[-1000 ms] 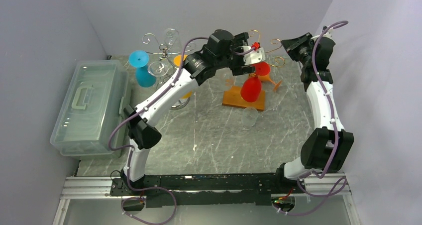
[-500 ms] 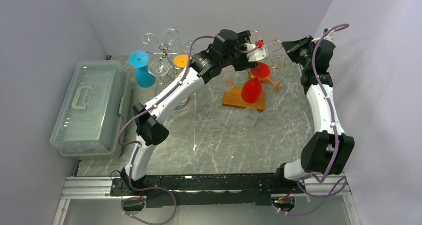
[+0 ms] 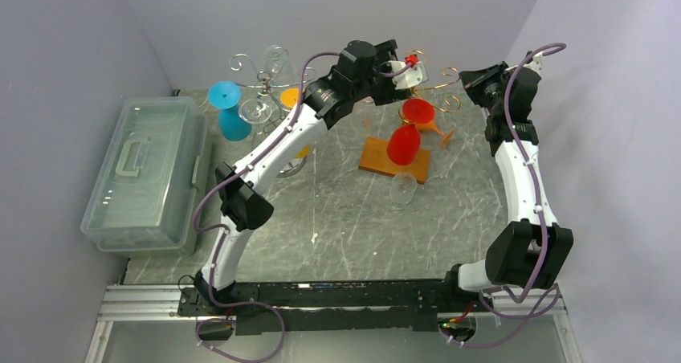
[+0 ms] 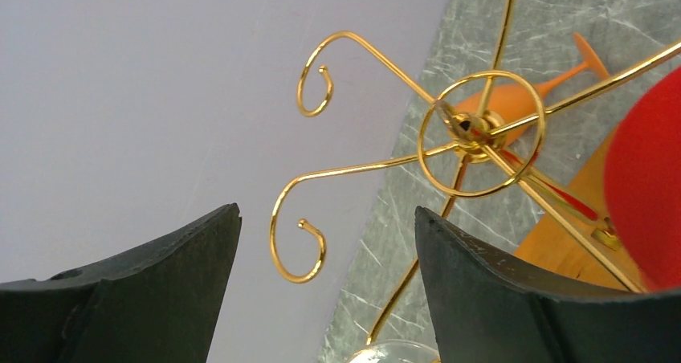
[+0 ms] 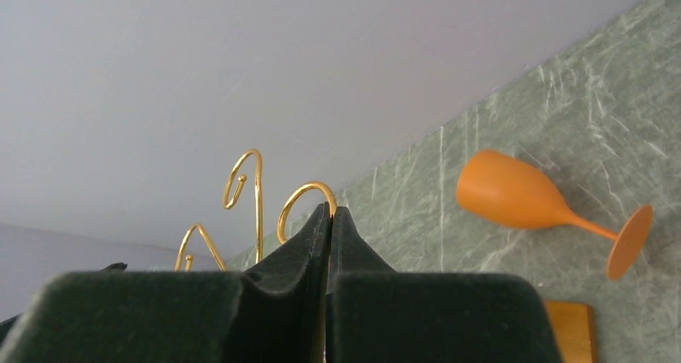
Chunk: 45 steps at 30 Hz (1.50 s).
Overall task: Place the wine glass upside down on the wine glass rack
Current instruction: Adjust the wine rack at the center of the board.
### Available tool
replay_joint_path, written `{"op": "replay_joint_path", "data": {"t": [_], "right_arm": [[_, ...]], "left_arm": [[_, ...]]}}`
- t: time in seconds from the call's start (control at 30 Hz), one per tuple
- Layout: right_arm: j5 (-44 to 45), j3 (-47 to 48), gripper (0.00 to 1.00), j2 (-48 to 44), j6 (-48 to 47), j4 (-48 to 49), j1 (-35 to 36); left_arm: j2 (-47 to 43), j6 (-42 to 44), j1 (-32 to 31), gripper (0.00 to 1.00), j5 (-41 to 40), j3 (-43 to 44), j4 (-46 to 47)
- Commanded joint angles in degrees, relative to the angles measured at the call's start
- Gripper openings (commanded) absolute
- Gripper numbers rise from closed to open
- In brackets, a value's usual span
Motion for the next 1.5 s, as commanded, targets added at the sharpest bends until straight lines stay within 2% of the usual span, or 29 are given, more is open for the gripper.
{"op": "replay_joint_path", "data": {"t": [0.0, 0.1, 0.23, 0.5, 0.53, 0.6, 0.7, 0.77, 0.87, 0.9, 0.93, 0.97, 1.2, 1.33, 1.43, 1.47], "right_arm": [[3.3, -0.4, 0.00, -2.1, -1.6, -4.8, 0.4], [4.3, -0.4, 0.00, -1.8, -2.1, -6.1, 0.4], [5.4, -0.4, 0.00, -1.0, -2.9, -7.4, 0.4], [6.4, -1.9, 0.00, -1.0, -2.3, -7.2, 0.5], [6.1, -1.8, 0.03, -0.9, -2.0, -7.1, 0.5], [5.5, -1.3, 0.17, -0.7, -1.7, -7.1, 0.6], [5.0, -0.7, 0.39, -1.5, -1.7, -6.5, 0.6], [4.7, 0.0, 0.48, -2.3, -2.1, -6.5, 0.4], [4.5, 1.6, 0.62, -3.4, -2.5, -7.0, 0.1], [4.5, 2.0, 0.70, -3.7, -2.5, -7.1, -0.2], [4.5, 2.4, 0.90, -4.1, -2.5, -7.3, -0.7], [4.5, 2.6, 0.99, -4.6, -2.3, -7.6, -1.2], [3.8, -3.9, 1.00, -10.1, -0.5, -7.9, -7.7], [1.8, -11.7, 0.99, -13.2, 0.9, -5.2, -10.2], [0.4, -17.5, 0.78, -14.2, 1.8, -3.3, -10.8], [0.7, -19.3, 0.57, -14.5, 2.1, -3.0, -10.9]], "left_arm": [[-0.3, -0.2, 1.1, 0.85, 1.2, 2.8, 1.5], [-2.1, -2.4, 1.1, 0.86, 3.2, 1.7, 2.0], [-8.9, -5.2, 1.1, 0.87, 6.6, -5.2, 4.9], [-21.3, -8.5, 1.2, 0.88, 8.6, -15.0, 3.2], [-22.3, -9.0, 1.1, 0.89, 9.0, -15.3, 2.4], [-24.3, -9.9, 1.1, 0.89, 9.8, -16.4, -0.7], [-29.4, -9.4, 1.1, 0.89, 11.7, -24.4, -1.5], [-32.0, -9.6, 1.1, 0.89, 12.0, -29.2, 0.1], [-31.2, -12.1, 1.1, 0.88, 11.8, -27.9, -1.7], [-30.7, -12.6, 1.1, 0.88, 12.1, -26.9, -2.0], [-30.1, -13.3, 1.1, 0.88, 12.5, -26.0, -2.0], [-29.5, -14.3, 1.1, 0.88, 12.9, -24.8, -2.2], [-21.3, -20.5, 1.1, 0.89, 14.5, -12.1, -3.9], [-17.2, -22.6, 1.1, 0.89, 12.5, -9.7, 0.0], [-14.9, -23.4, 1.1, 0.86, 11.2, -9.8, 2.7], [-14.3, -23.7, 1.1, 0.85, 10.6, -10.3, 4.2]]}}
